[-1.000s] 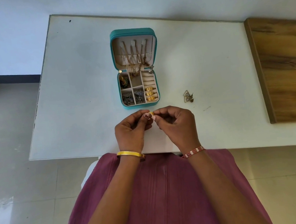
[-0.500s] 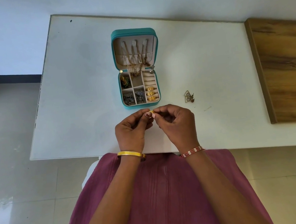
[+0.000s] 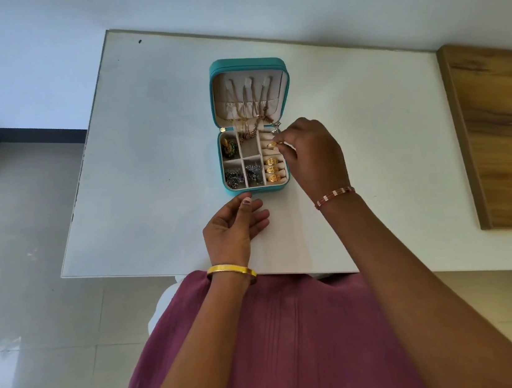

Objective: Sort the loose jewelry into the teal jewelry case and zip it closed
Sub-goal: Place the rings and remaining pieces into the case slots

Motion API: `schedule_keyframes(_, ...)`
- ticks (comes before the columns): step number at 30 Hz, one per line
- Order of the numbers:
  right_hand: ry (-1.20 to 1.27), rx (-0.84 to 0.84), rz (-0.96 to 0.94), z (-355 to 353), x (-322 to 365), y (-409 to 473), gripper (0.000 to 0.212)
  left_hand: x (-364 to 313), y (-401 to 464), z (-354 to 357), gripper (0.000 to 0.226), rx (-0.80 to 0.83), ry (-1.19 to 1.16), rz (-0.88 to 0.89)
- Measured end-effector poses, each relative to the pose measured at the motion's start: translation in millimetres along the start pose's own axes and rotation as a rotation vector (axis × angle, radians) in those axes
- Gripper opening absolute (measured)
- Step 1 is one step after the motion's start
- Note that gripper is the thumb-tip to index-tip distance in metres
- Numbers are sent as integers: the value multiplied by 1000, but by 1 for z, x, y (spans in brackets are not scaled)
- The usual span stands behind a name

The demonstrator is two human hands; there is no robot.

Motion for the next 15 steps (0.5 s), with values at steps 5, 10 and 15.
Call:
schedule_keyframes(5,-175,-22,-95,4,3,2,17,0,1,0,13,0,-6,-19)
schedule_keyframes(10,-280,23,-202,3,8,1,26,-1,0,1,14,0,-12,-32)
schedule_keyframes(15,-326,3,-232,1,11,1,21,-2,0,1,14,-4,-11,-38)
Point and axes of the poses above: each hand's wrist, its own y-axis towards the middle knuckle, its own z-axis out of the palm, x = y × z, the point moved 4 cm from there along y, towards the middle knuckle, and after that the axes turned 7 degrees about x, right-handed, at the moved point
